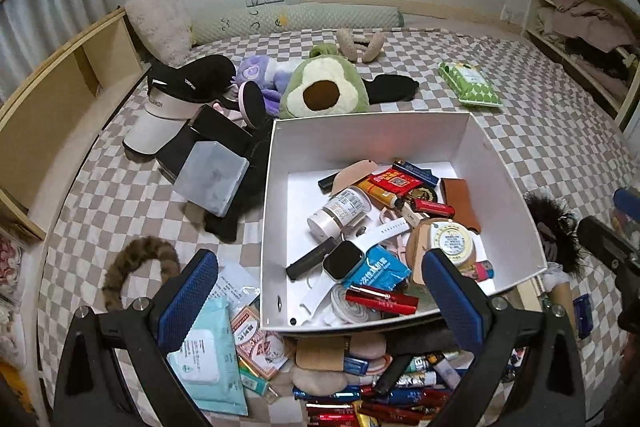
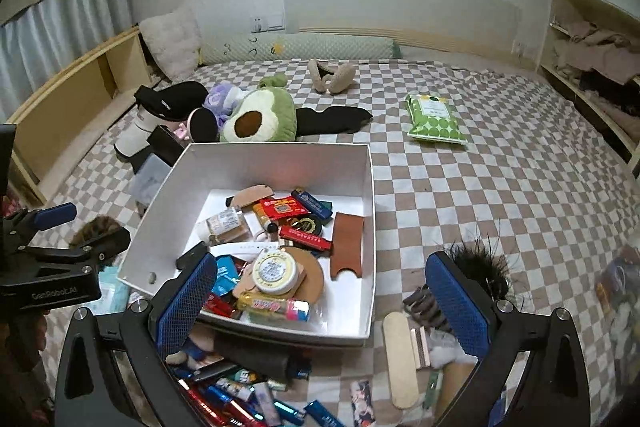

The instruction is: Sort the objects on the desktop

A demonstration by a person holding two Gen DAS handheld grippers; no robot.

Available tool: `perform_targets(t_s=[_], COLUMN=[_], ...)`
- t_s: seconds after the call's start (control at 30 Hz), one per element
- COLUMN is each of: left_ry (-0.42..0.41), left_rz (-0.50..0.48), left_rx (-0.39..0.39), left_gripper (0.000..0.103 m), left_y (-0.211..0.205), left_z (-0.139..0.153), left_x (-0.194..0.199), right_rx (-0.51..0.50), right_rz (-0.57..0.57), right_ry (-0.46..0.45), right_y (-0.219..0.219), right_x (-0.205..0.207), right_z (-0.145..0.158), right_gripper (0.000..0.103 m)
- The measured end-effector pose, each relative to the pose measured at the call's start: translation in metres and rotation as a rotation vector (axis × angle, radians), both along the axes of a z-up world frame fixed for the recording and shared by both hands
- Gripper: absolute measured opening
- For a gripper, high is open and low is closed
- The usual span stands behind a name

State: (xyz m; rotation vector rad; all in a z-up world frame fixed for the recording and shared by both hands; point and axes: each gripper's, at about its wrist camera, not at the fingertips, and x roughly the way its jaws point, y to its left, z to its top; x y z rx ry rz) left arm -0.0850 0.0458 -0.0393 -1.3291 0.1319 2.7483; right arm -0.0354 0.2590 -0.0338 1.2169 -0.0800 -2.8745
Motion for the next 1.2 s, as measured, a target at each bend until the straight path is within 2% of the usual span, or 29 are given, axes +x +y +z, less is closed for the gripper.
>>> perform_targets(t_s=[0.17, 0.63, 1.2], left_ry=[0.025, 0.103, 0.110], left_rz=[0.010, -0.032, -0.039], left_rx=[0.043, 0.081, 0.034], left_gripper=[0.103, 0.103, 0.102], left_y=[-0.010, -0.006, 0.000], left_z=[0.016, 0.039, 0.036], left_x=[0.022, 0.082, 0.114], right_rx=[0.036, 0.025, 0.015], right_rz=[0.014, 0.050, 0.059], right_ry=[0.014, 0.051, 0.078], right_y=[-0.008, -0.018, -0.022], right_x=[0.011, 0.052, 0.092], right_z=[0.002, 0.015, 0.019], right_gripper=[0.103, 0.103, 0.103])
